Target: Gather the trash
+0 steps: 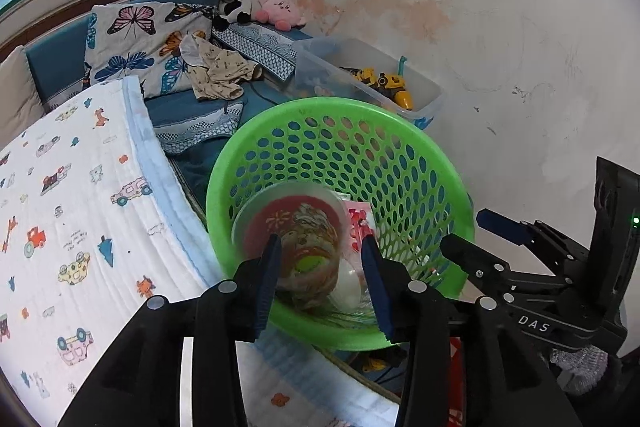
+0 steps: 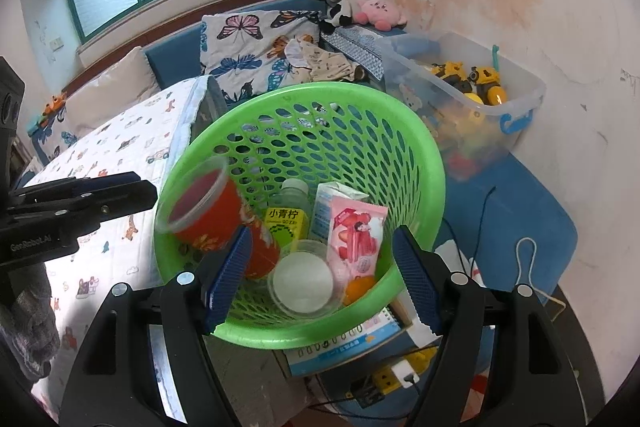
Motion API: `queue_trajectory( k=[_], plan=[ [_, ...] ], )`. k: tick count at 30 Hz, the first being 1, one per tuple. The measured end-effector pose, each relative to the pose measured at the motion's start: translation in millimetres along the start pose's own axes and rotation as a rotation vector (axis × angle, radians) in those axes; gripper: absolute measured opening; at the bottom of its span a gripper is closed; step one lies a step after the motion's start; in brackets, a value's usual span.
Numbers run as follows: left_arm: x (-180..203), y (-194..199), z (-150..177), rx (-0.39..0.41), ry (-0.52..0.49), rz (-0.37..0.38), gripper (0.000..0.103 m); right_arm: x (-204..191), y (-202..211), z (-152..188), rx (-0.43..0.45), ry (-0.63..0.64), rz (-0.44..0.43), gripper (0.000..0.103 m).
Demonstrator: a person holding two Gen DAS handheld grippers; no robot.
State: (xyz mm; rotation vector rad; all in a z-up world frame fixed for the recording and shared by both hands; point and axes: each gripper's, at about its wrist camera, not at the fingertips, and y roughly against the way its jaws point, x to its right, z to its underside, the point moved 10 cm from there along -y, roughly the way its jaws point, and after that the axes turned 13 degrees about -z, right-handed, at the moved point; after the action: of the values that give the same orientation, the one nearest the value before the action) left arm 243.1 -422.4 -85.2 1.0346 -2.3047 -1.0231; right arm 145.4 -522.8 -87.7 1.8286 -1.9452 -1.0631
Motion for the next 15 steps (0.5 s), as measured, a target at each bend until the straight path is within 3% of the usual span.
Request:
queue_trajectory(
  k=[5,15],
  plan=[
    [-15,14,8,0.015,0.022,-0.009,0.054,-11,4,6,0.004,0.001,-0.014,0.076],
    [-55,64,26,0.107,0.021,-0.101,0.076,-49,6,24,-0.011,0.011,-0.064,0.080]
  ],
)
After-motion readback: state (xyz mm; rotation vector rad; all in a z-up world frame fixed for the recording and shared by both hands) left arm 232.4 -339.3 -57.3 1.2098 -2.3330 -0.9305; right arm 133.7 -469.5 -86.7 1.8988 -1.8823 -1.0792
